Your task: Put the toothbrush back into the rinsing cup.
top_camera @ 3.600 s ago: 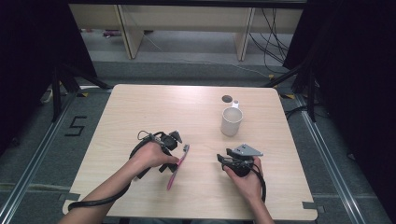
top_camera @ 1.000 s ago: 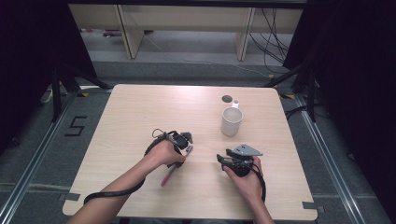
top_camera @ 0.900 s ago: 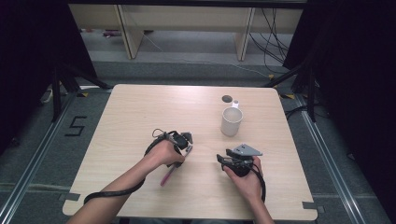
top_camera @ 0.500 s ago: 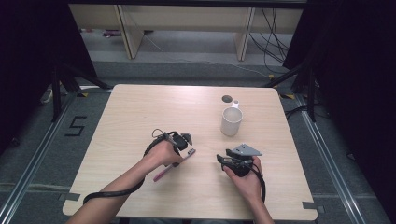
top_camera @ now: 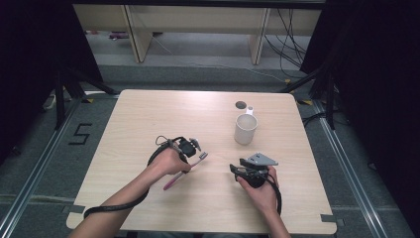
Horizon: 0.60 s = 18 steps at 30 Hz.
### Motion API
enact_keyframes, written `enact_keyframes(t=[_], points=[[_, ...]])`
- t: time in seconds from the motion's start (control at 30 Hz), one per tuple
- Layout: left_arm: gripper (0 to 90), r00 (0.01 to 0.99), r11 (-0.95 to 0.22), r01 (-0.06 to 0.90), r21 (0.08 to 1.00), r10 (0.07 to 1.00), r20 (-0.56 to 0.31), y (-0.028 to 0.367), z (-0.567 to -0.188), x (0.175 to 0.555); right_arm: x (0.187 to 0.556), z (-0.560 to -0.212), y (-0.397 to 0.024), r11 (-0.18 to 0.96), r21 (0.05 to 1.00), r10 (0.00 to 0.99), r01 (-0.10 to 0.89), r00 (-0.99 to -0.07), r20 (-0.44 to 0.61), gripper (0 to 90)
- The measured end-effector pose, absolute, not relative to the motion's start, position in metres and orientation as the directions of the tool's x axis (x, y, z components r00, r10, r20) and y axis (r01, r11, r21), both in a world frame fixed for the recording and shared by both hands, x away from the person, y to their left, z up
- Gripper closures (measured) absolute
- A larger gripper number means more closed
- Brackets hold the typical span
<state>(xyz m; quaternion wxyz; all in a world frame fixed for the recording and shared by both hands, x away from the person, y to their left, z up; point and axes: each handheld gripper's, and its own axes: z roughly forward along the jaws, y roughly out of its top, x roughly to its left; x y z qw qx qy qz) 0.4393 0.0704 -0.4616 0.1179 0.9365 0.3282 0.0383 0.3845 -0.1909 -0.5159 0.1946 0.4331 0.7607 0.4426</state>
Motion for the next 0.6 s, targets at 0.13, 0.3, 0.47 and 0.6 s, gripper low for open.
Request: enact_keyframes(t=[0.13, 0.3, 0.47, 0.6], points=[[81.6, 0.786, -0.743, 0.591, 0.314, 0.618, -0.016, 0.077, -0.455, 0.437, 0.385, -0.517, -0.19, 0.235, 0.847, 0.825, 0.476, -0.559, 0.085, 50.8], [81.6, 0.793, -0.716, 0.561, 0.416, 0.608, -0.024, 0.088, -0.447, 0.436, 0.386, -0.517, -0.191, 0.241, 0.849, 0.823, 0.471, -0.563, 0.079, 50.8], [81.7, 0.786, -0.652, 0.541, 0.532, 0.616, -0.045, 0.099, -0.441, 0.434, 0.385, -0.516, -0.19, 0.244, 0.845, 0.827, 0.475, -0.558, 0.074, 50.8], [81.7, 0.779, -0.597, 0.519, 0.612, 0.624, -0.052, 0.108, -0.439, 0.432, 0.384, -0.517, -0.189, 0.213, 0.838, 0.826, 0.503, -0.55, 0.12, 50.8]])
